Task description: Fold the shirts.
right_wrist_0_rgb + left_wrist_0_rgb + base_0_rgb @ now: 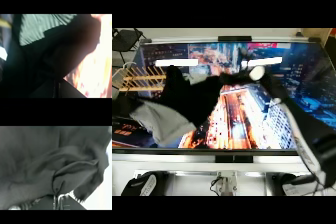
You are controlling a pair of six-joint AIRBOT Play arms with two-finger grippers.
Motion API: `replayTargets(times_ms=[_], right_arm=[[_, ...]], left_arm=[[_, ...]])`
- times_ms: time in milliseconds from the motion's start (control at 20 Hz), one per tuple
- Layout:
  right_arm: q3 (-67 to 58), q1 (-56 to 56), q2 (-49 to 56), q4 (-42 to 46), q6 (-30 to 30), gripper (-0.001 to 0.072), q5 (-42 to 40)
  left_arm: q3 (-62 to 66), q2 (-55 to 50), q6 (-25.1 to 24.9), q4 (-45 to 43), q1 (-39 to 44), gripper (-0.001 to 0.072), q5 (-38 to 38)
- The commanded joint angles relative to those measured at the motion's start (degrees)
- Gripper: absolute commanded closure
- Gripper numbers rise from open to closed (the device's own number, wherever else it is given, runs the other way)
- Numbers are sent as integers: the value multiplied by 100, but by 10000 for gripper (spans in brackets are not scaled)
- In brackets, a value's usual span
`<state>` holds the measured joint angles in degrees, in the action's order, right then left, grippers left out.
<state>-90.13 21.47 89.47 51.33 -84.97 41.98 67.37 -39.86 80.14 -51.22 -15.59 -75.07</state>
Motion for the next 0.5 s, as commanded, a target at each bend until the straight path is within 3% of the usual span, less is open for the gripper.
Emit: replayTargets(times_ms=[0,100,200,350,450], right_arm=[[-4,-404,-1998,225,1080,646,-1327],[-4,-428,-3174,361,1333,646,-2129],[-2,-428,-4188,673,1331,646,-2277],[-2,-428,-5088,1480,1209,646,-1552],[-2,-428,-5243,2186,358,646,-385]], left_arm=[[1475,0,-17,1648,94,650,1950],[2031,0,-249,2048,282,649,2422],[2291,2,-256,2059,470,650,2470],[2280,-72,-256,1604,525,649,2127],[2149,-282,-216,839,525,649,1440]])
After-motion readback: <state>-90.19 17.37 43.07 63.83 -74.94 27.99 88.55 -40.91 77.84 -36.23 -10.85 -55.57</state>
